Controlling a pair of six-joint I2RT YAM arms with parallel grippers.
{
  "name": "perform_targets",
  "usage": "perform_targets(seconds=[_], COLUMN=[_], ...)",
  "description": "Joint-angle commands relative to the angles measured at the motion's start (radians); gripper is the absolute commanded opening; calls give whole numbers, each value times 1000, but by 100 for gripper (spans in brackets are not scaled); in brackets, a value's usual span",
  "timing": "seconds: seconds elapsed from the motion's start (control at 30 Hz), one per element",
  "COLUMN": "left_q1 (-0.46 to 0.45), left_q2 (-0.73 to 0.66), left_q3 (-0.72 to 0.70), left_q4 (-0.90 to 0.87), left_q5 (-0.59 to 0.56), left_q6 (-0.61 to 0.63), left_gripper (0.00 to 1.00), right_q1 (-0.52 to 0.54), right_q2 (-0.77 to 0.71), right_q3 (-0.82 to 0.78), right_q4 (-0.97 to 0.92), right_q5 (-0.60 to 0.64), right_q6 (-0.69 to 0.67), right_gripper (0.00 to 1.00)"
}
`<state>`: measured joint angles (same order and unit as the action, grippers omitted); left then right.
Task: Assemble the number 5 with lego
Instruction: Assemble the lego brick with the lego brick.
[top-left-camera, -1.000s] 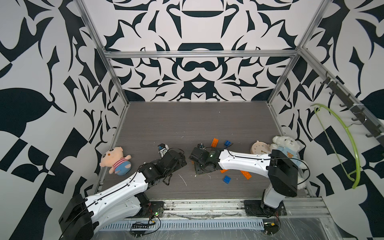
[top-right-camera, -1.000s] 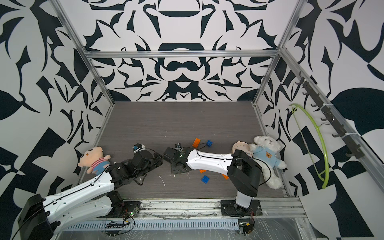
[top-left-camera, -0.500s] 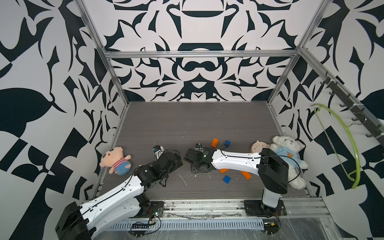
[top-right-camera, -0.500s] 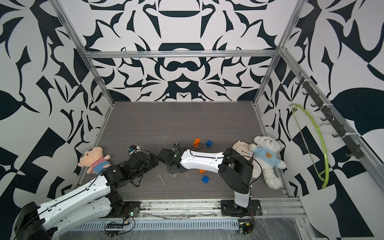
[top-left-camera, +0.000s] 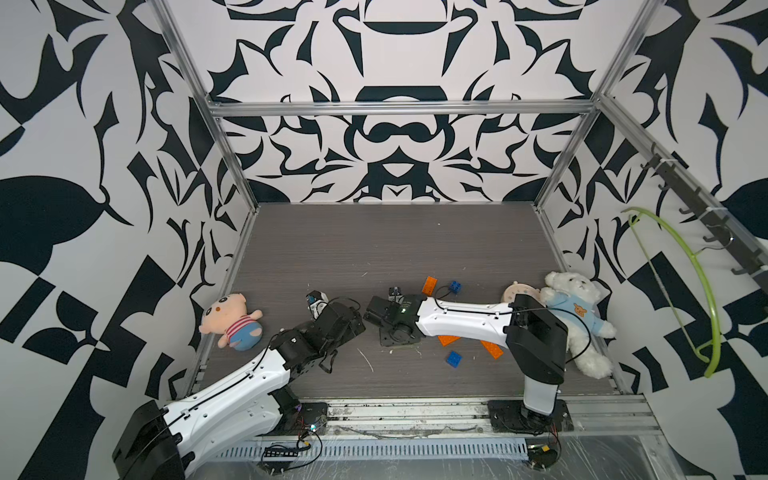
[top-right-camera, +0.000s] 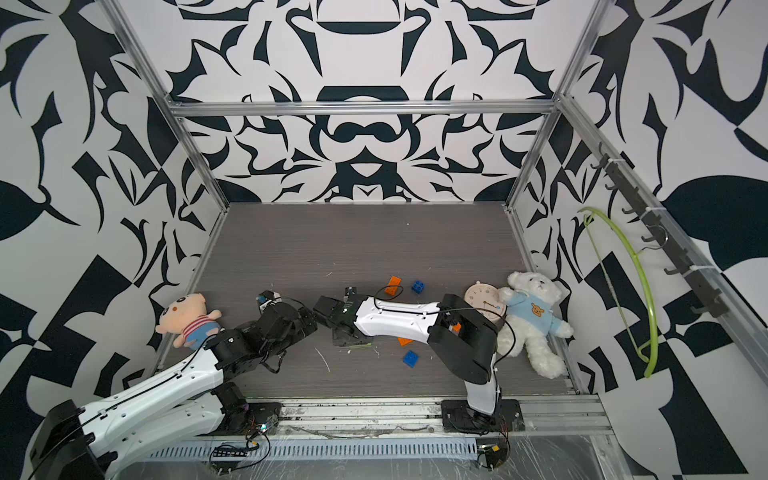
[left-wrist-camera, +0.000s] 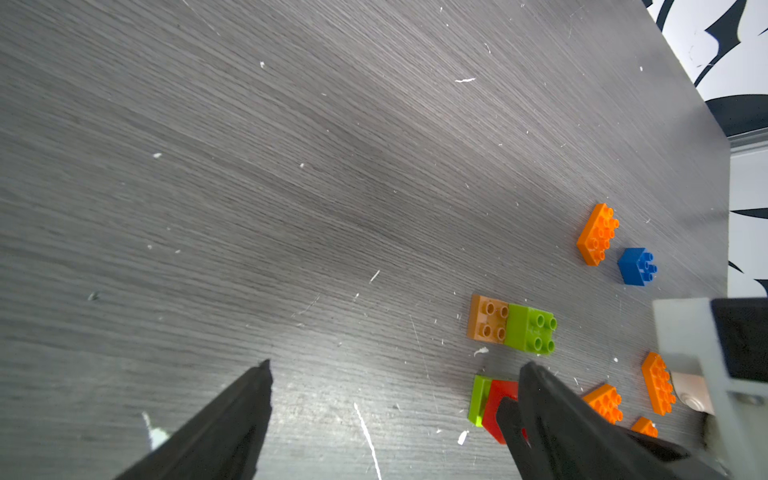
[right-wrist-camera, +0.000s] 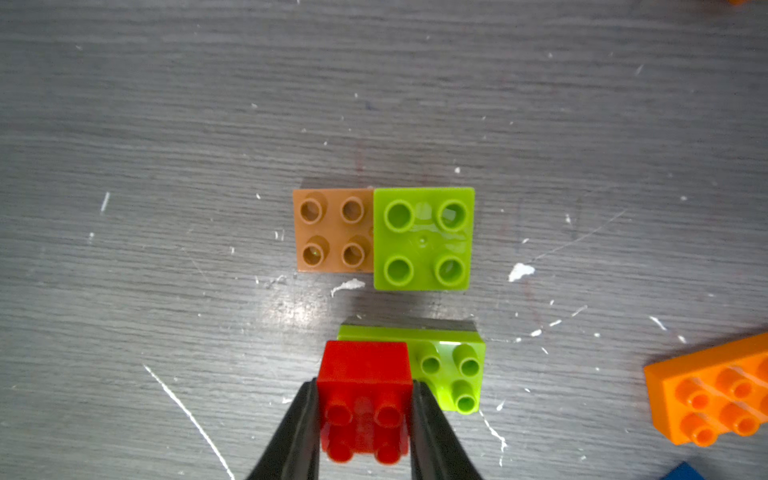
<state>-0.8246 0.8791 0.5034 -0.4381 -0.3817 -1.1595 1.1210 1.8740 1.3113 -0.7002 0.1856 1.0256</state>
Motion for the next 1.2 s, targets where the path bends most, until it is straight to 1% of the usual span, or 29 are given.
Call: perform_targets(seconds=[0.0, 0.17, 0.2, 0.4, 0.6, 0.77, 0.83, 1.03, 1.17], left_q1=[3, 4, 4, 4, 4, 3, 4, 4, 4], left_q2=[4, 1, 1, 9, 20, 29, 30, 25, 16], left_q3=[5, 4, 2, -5, -4, -4, -2, -3, -7], left_q4=[1, -11, -9, -4, 0, 3, 3, -1, -8], left_q5=[-2, 7, 10, 29, 41, 43, 41, 37, 33], left_q6=[9, 6, 5, -3, -3, -5, -3, -6, -10], left_gripper=[99, 99, 99, 99, 99, 99, 99, 99, 99], right_q1=[4, 4, 4, 5, 3, 0, 0, -2, -5], right_q2=[5, -5, -5, 16, 19, 3, -10, -26, -16], right_q3=[37, 23, 20, 22, 9, 16, 23, 28, 25], right_q4=[-46, -49, -45, -24, -42, -48, -47, -38, -19], right_q5=[11, 10, -24, -51, -12, -10, 27, 41, 25], right_q6=[-7, -12, -14, -17, -10, -15, -18, -13, -9], right_gripper=[29, 28, 29, 28, 28, 28, 28, 28, 28])
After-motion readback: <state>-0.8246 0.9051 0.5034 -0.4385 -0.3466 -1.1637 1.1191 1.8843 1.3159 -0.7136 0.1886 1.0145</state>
